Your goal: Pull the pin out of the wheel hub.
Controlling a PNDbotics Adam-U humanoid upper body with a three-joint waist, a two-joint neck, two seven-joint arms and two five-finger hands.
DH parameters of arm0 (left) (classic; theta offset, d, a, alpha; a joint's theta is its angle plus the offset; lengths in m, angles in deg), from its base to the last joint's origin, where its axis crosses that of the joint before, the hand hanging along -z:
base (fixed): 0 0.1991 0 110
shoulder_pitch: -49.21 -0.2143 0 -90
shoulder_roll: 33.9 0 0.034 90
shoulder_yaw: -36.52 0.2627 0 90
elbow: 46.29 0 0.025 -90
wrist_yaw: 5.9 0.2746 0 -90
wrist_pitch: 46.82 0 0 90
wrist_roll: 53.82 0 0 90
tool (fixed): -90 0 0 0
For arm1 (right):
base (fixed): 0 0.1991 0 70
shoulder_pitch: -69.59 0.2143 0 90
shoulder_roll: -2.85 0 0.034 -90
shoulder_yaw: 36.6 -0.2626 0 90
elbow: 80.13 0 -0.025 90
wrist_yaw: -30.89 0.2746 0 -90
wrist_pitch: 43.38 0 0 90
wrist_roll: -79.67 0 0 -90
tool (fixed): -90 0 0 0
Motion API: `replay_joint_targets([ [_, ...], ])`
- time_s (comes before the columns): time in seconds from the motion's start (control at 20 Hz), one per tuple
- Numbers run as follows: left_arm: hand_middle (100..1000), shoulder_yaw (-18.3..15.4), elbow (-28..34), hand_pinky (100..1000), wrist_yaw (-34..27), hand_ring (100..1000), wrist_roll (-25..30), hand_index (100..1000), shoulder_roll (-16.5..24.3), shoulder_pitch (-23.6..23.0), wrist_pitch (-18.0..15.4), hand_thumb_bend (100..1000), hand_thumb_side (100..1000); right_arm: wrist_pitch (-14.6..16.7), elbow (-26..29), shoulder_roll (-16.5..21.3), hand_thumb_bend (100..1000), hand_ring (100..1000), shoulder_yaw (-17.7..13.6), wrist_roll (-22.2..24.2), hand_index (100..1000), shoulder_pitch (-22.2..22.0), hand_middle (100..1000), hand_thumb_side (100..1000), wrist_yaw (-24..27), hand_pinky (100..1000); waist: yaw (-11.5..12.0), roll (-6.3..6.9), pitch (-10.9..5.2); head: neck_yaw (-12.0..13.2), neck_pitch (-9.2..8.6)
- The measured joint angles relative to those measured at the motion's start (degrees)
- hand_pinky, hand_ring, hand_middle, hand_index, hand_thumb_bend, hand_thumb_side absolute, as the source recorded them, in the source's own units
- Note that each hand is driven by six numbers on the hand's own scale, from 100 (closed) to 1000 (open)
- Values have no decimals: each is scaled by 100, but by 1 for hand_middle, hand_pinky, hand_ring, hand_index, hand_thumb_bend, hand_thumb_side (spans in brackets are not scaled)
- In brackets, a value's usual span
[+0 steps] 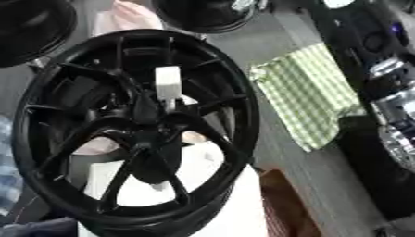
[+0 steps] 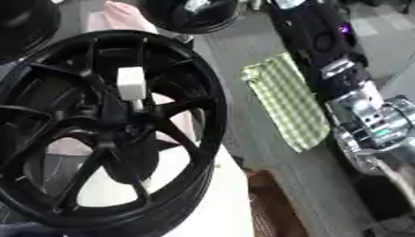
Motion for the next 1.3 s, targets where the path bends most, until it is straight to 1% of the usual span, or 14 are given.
replay_joint_targets([
  [0.2, 554, 31, -17, 762, 5, 720, 25, 749, -57, 0, 25, 143, 739, 14, 12, -141, 876, 750, 90, -14, 802, -42, 711, 268, -220, 757, 35, 15, -69, 43, -1],
  [0.4, 554, 34, -32, 762, 12, 720, 38, 749, -58, -1, 37, 143, 737, 30, 75, -197, 880, 748, 224, -30, 804, -170, 709, 271, -439, 750, 31, -8, -82, 90, -2],
  [0.55, 555, 33, -32, 762, 13, 721, 37, 749, -57, -1, 39, 142, 738, 5, 245, -211, 880, 744, 323, -5, 804, -267, 705, 271, -435, 741, 24, -19, -85, 98, -1],
  [0.75, 555, 32, -33, 762, 14, 721, 36, 749, -55, -2, 39, 141, 741, -114, 578, -209, 864, 738, 411, 114, 799, -351, 694, 257, -390, 737, 5, -22, -85, 119, 0],
  [0.95, 556, 31, -35, 762, 19, 721, 36, 749, -49, -2, 39, 146, 741, -268, 821, -206, 855, 735, 530, 263, 803, -434, 676, 250, -575, 739, -12, -58, -85, 159, 0],
  [1.05, 556, 30, -35, 762, 19, 721, 34, 749, -45, -4, 40, 147, 742, -396, 883, -204, 852, 729, 602, 291, 801, -490, 664, 247, -657, 734, -30, -87, -85, 196, 0],
  [1.1, 556, 30, -35, 762, 19, 721, 33, 749, -45, -5, 42, 147, 742, -493, 909, -201, 848, 726, 636, 290, 799, -512, 660, 244, -686, 732, -34, -96, -85, 217, 1],
  [1.2, 556, 30, -35, 762, 19, 721, 31, 749, -43, -11, 44, 148, 743, -723, 968, -198, 880, 722, 703, 259, 803, -546, 657, 233, -733, 728, -34, -107, -85, 245, 1],
  [1.25, 556, 29, -35, 762, 19, 721, 30, 749, -43, -12, 45, 149, 744, -837, 999, -197, 842, 721, 741, 254, 804, -558, 657, 240, -753, 726, -35, -109, -85, 256, 1],
  [1.3, 556, 29, -35, 762, 19, 721, 27, 749, -42, -12, 47, 149, 744, -950, 1033, -194, 843, 721, 776, 250, 805, -570, 656, 240, -769, 725, -35, -111, -85, 267, 1],
])
